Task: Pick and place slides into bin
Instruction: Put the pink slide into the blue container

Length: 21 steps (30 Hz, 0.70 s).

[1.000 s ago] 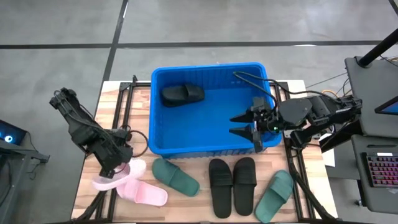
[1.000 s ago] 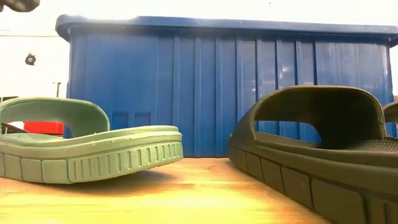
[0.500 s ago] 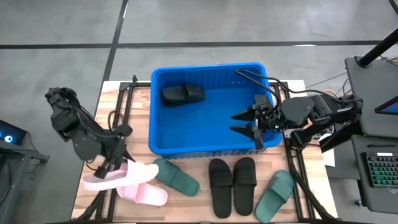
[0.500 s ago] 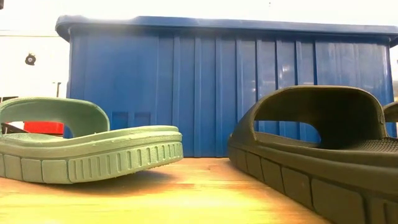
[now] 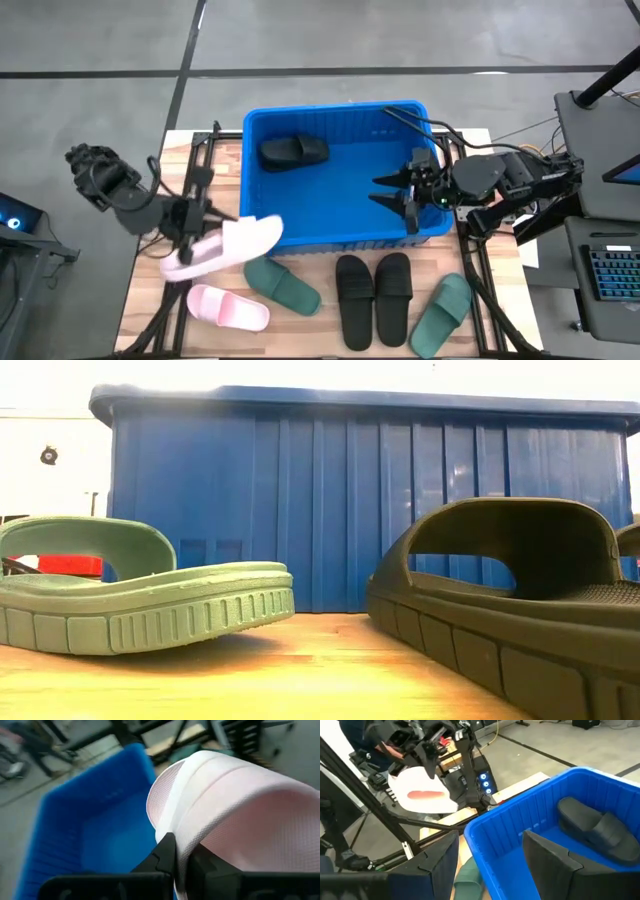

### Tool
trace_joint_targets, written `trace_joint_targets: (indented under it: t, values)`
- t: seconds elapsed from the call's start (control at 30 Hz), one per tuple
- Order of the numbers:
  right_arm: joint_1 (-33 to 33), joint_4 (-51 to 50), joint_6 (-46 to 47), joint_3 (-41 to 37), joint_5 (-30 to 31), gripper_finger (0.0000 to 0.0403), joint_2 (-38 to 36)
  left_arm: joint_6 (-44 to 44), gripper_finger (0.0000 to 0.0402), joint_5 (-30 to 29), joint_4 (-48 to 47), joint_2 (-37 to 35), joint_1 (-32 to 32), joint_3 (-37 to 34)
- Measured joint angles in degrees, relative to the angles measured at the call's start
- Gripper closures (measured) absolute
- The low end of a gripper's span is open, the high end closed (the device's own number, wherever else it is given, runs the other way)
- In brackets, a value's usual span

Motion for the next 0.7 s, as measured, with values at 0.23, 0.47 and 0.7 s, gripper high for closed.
trace_joint_targets:
  t: [0.23, 0.47, 0.7]
  values:
    - [0.0, 0.0, -0.4, 0.0, 0.1, 0.0193, 0.0, 14.7, 0.0401, 3.1, 5.2, 3.7, 12.9, 4.6]
    - [0.0, 0.1, -0.2, 0.5, 9.5, 0.0193, -0.3, 24.4, 0.0401, 18.2, 10.3, 7.5, 29.5, 4.8]
    - [0.0, 1.2, -0.2, 2.0, 13.0, 0.0193, -0.4, 33.1, 0.0401, 30.5, 11.8, 13.9, 43.7, 4.7]
